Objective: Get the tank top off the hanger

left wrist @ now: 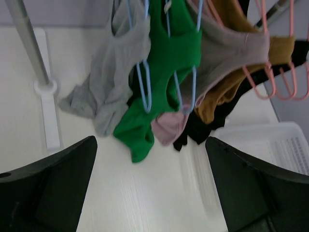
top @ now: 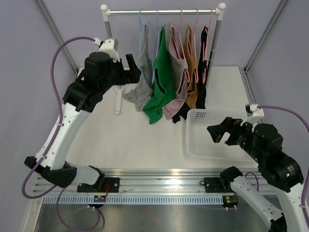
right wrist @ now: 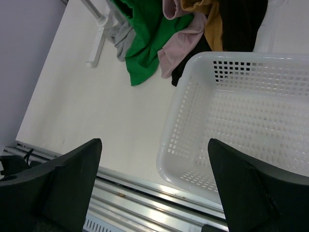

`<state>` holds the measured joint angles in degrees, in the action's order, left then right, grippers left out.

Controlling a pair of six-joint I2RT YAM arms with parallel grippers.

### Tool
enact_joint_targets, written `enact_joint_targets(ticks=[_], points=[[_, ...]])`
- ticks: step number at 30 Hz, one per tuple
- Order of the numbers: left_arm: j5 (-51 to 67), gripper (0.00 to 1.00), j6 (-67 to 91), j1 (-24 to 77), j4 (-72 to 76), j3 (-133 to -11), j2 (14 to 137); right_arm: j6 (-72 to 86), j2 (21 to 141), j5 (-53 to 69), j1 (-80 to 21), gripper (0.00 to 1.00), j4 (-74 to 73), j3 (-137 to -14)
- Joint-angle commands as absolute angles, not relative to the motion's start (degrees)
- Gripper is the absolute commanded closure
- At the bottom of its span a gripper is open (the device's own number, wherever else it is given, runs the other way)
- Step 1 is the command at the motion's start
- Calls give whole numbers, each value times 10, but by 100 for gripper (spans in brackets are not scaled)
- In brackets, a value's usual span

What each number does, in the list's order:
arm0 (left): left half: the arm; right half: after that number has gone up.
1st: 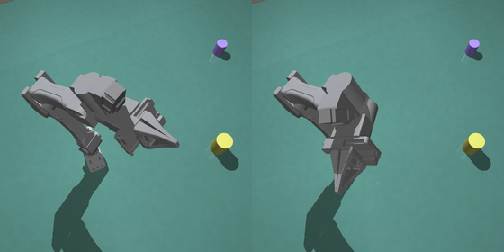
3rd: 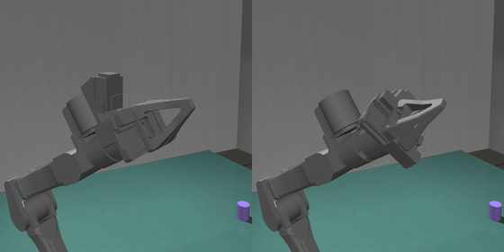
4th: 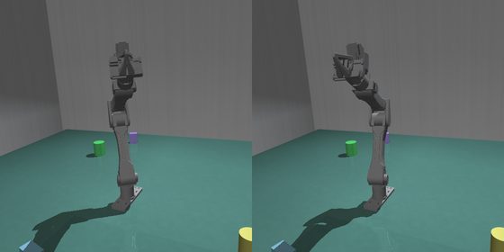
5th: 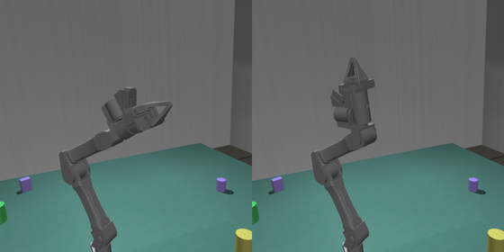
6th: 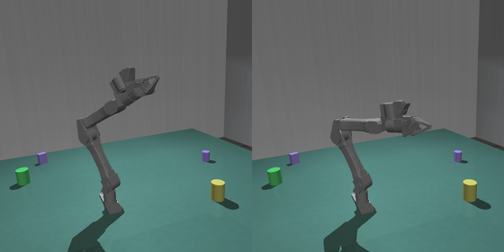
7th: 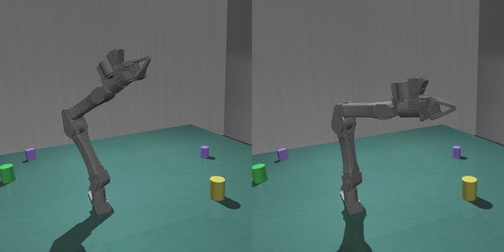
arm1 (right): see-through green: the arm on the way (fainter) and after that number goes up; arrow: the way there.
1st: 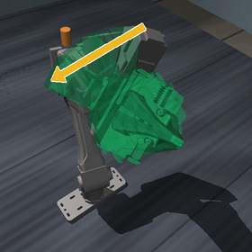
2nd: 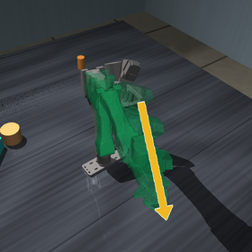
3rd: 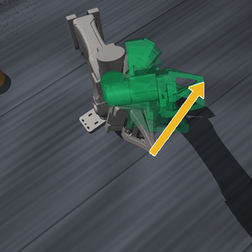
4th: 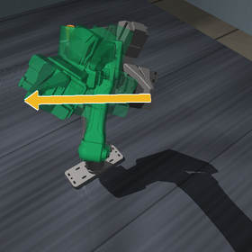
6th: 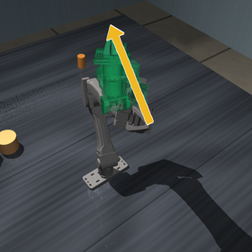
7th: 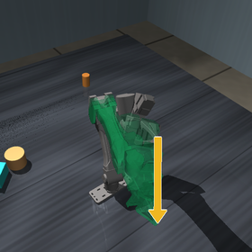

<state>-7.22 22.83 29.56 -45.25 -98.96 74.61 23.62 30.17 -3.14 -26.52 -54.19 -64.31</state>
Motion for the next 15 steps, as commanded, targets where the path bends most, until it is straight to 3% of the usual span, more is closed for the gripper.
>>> enact_joint_targets(ticks=[1, 8, 15], points=[[-119, 1, 170, 297, -386, -1091, 813, 248, 281, 21, -270, 0, -520, -646], [-154, 1, 92, 296, -406, -1304, 991, 259, 254, 50, -269, 1, -519, -647], [-192, 27, 40, 290, -346, -1330, 1070, 266, 251, 73, -269, 1, -513, -641]])
